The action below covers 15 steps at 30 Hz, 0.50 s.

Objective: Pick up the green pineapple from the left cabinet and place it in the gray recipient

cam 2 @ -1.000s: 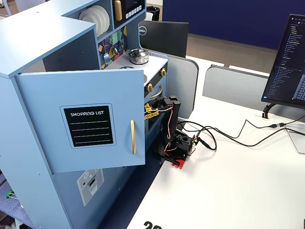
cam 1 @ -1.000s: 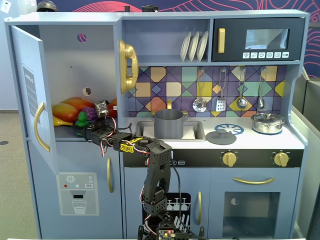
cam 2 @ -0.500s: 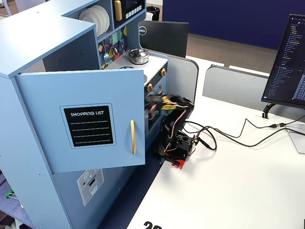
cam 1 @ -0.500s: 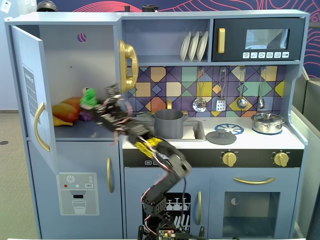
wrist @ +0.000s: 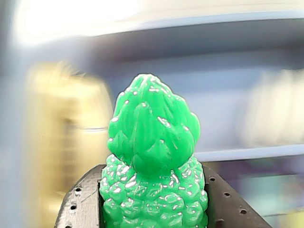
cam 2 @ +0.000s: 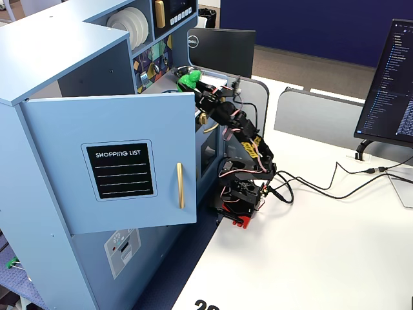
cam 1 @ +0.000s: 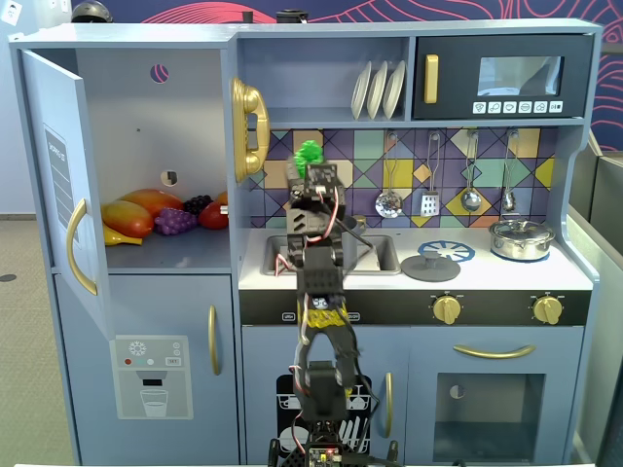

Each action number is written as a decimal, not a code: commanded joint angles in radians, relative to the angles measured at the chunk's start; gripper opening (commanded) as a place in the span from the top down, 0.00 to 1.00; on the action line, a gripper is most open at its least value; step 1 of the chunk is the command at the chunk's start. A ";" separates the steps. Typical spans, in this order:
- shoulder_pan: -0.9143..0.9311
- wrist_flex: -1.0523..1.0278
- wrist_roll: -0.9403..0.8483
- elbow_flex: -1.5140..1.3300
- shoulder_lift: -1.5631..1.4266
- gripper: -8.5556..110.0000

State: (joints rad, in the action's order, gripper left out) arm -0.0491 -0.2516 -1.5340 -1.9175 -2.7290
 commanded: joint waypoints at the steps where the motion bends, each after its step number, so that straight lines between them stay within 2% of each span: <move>1: 0.075 -0.006 0.006 0.112 0.202 0.93; 9: 0.120 -0.121 -0.012 0.348 0.615 0.93; 15: 0.094 -0.192 -0.075 0.322 0.696 0.93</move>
State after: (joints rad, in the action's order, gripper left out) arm 0.0552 -0.4019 -1.5739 -1.6552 -2.0555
